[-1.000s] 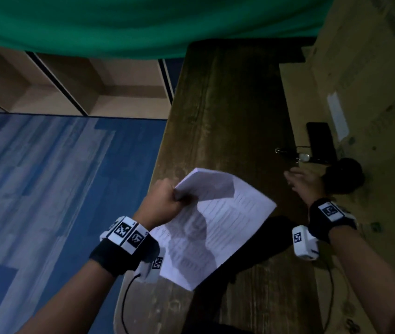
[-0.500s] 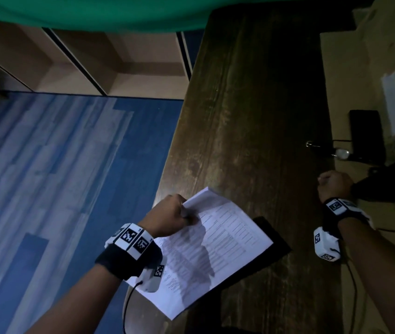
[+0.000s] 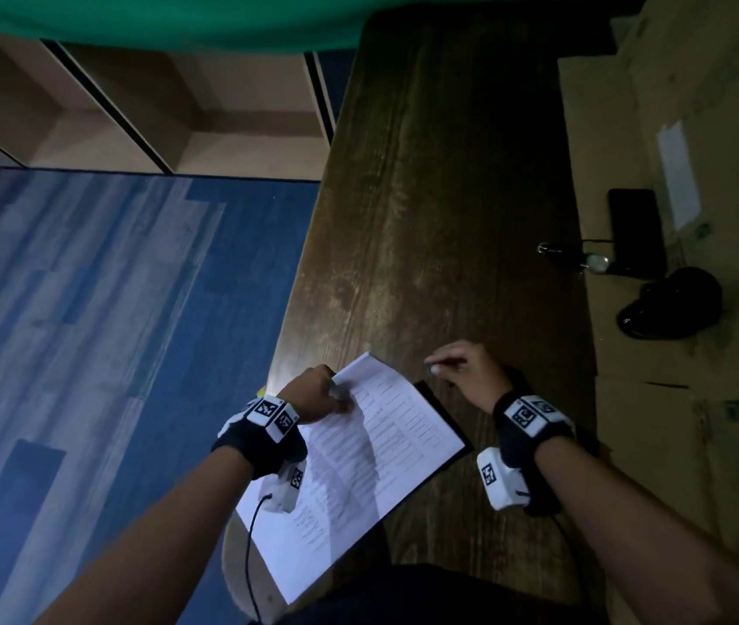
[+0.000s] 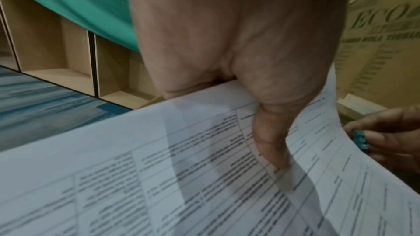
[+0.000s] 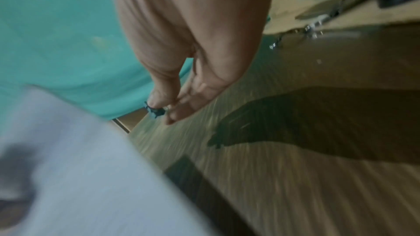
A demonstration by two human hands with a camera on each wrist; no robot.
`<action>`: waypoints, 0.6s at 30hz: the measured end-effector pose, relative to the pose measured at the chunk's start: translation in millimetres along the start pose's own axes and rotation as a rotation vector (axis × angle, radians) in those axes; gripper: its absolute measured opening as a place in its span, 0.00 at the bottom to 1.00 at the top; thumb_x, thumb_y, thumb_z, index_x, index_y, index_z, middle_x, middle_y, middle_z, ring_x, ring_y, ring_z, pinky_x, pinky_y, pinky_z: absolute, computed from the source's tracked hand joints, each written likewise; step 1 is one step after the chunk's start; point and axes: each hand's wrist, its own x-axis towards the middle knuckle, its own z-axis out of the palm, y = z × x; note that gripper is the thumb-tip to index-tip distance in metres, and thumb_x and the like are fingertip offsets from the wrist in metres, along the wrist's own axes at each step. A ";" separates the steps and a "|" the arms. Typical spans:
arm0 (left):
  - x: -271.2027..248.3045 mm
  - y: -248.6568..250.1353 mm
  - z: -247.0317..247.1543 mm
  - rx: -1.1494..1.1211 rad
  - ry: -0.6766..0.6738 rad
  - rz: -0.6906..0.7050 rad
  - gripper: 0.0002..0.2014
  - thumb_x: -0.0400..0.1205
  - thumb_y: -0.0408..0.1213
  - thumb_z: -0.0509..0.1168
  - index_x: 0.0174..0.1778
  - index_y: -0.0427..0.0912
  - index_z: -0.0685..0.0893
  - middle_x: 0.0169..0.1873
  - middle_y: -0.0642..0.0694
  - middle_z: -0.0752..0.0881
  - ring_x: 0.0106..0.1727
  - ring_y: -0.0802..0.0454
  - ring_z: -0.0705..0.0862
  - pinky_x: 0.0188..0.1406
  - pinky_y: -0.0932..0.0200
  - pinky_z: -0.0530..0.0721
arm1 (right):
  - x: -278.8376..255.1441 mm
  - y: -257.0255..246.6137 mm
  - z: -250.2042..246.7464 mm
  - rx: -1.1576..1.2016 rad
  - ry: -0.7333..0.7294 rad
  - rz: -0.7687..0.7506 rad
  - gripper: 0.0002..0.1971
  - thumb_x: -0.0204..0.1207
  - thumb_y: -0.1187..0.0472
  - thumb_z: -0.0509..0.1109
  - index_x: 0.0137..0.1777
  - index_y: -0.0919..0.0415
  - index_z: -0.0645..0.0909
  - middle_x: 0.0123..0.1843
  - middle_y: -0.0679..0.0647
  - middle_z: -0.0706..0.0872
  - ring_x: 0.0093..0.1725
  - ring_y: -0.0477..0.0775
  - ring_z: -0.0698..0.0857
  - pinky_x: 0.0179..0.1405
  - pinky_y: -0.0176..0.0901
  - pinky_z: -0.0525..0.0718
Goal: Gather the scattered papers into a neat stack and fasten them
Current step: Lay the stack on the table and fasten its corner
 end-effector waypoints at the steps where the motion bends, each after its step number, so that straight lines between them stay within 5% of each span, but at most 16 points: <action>1: -1.2 -1.9 5.9 0.000 -0.004 -0.008 0.28 0.76 0.48 0.74 0.65 0.33 0.76 0.52 0.42 0.80 0.48 0.47 0.79 0.46 0.56 0.75 | -7.3 -0.1 7.6 0.025 -0.009 0.016 0.12 0.75 0.71 0.74 0.46 0.51 0.88 0.52 0.50 0.88 0.56 0.51 0.88 0.63 0.49 0.85; 4: -7.7 -8.9 25.4 -0.005 -0.018 -0.032 0.29 0.75 0.50 0.74 0.63 0.33 0.77 0.49 0.43 0.81 0.48 0.44 0.82 0.44 0.55 0.77 | -27.4 0.0 27.5 0.015 -0.034 0.101 0.10 0.77 0.71 0.72 0.51 0.56 0.89 0.52 0.57 0.91 0.57 0.58 0.89 0.63 0.54 0.86; 10: -22.2 -11.9 53.1 -0.005 0.041 -0.018 0.26 0.76 0.50 0.72 0.62 0.36 0.79 0.56 0.37 0.86 0.50 0.40 0.86 0.46 0.52 0.80 | -55.4 -3.0 37.5 -0.131 -0.029 0.066 0.13 0.80 0.70 0.69 0.62 0.65 0.87 0.63 0.57 0.87 0.64 0.53 0.84 0.66 0.42 0.78; 18: -29.6 -6.3 52.5 0.027 0.051 0.082 0.26 0.76 0.48 0.74 0.61 0.32 0.80 0.54 0.36 0.86 0.53 0.38 0.87 0.43 0.53 0.79 | -75.7 -14.8 29.1 -0.106 0.119 0.094 0.21 0.71 0.72 0.78 0.65 0.64 0.84 0.50 0.52 0.89 0.49 0.46 0.87 0.58 0.40 0.86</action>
